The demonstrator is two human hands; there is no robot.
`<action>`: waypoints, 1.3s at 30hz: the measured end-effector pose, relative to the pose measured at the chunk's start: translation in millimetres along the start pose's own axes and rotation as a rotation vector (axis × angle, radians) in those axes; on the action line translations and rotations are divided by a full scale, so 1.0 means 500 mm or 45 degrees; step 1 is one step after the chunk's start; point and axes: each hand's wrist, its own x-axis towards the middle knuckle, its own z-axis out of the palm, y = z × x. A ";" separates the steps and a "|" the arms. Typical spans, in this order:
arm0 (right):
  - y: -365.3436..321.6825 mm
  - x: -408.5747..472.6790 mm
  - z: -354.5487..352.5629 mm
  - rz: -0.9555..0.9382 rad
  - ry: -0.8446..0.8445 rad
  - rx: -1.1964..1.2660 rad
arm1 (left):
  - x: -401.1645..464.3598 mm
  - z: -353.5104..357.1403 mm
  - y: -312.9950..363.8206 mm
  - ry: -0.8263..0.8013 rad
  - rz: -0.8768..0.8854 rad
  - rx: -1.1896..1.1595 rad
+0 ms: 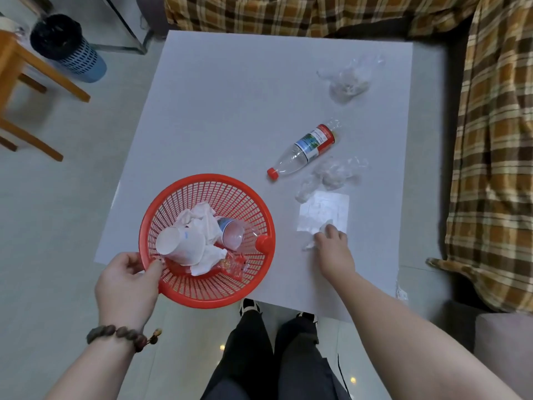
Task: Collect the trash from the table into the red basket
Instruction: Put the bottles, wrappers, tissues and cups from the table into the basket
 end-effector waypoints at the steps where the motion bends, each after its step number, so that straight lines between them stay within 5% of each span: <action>1: 0.004 0.000 0.004 0.004 0.015 -0.021 | 0.000 0.002 -0.003 -0.002 -0.005 0.000; 6: -0.012 -0.005 -0.030 0.061 0.044 0.223 | -0.003 0.003 -0.008 -0.004 -0.003 -0.016; 12: -0.172 -0.094 -0.147 -0.273 0.506 0.857 | -0.022 -0.004 0.008 0.000 0.049 -0.024; 20: -0.341 -0.203 -0.198 -0.619 0.378 0.616 | -0.063 -0.027 0.029 -0.090 0.134 -0.126; 26: -0.354 -0.250 -0.226 -0.558 0.203 0.497 | -0.067 -0.057 0.027 -0.236 0.116 -0.235; 33: -0.237 -0.324 -0.254 -0.156 0.591 0.531 | -0.042 -0.063 0.039 -0.387 0.138 -0.313; 36: -0.171 -0.355 -0.237 0.054 0.416 0.553 | -0.051 -0.052 0.047 -0.438 0.145 -0.332; 39: -0.142 -0.374 -0.228 0.075 0.245 0.927 | -0.085 -0.036 0.055 -0.457 0.168 -0.333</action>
